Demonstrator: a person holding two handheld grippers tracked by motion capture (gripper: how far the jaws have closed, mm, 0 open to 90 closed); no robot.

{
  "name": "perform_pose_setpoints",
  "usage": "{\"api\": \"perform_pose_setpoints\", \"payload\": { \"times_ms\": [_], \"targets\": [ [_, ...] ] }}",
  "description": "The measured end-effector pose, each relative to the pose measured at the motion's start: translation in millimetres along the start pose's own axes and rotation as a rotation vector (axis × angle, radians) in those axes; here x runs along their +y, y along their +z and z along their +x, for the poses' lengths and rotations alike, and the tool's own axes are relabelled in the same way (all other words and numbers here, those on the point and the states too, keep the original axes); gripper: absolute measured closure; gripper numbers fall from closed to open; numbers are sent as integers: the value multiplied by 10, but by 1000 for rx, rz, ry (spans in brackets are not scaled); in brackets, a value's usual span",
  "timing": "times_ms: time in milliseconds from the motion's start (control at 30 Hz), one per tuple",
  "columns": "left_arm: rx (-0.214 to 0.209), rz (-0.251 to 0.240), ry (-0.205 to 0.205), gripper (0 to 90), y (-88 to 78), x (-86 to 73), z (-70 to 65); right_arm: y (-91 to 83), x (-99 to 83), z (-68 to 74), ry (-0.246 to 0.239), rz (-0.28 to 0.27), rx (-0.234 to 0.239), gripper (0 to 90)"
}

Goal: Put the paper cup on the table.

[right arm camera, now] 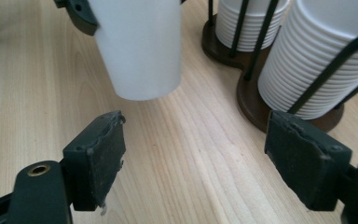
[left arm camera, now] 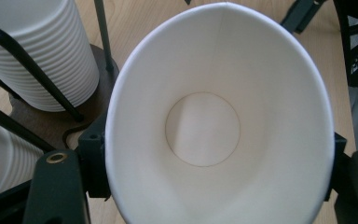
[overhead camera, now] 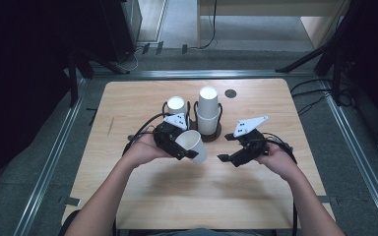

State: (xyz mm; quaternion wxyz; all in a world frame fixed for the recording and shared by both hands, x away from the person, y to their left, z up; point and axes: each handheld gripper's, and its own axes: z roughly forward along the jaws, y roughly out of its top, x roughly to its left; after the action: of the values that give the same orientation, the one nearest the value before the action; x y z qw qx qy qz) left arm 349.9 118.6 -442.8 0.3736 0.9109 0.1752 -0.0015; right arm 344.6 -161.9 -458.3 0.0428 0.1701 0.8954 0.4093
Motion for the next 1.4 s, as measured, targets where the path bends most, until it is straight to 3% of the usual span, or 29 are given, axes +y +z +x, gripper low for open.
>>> {"api": "perform_pose_setpoints", "payload": {
  "times_ms": [567,1400],
  "targets": [
    [57,-6,-62,252,-177,-198,82,-56,-18,-167,20,-26,-25,204],
    [157,12,-183,250,-439,-550,378,-57,-78,-298,46,-31,-57,203]
  ]
}}
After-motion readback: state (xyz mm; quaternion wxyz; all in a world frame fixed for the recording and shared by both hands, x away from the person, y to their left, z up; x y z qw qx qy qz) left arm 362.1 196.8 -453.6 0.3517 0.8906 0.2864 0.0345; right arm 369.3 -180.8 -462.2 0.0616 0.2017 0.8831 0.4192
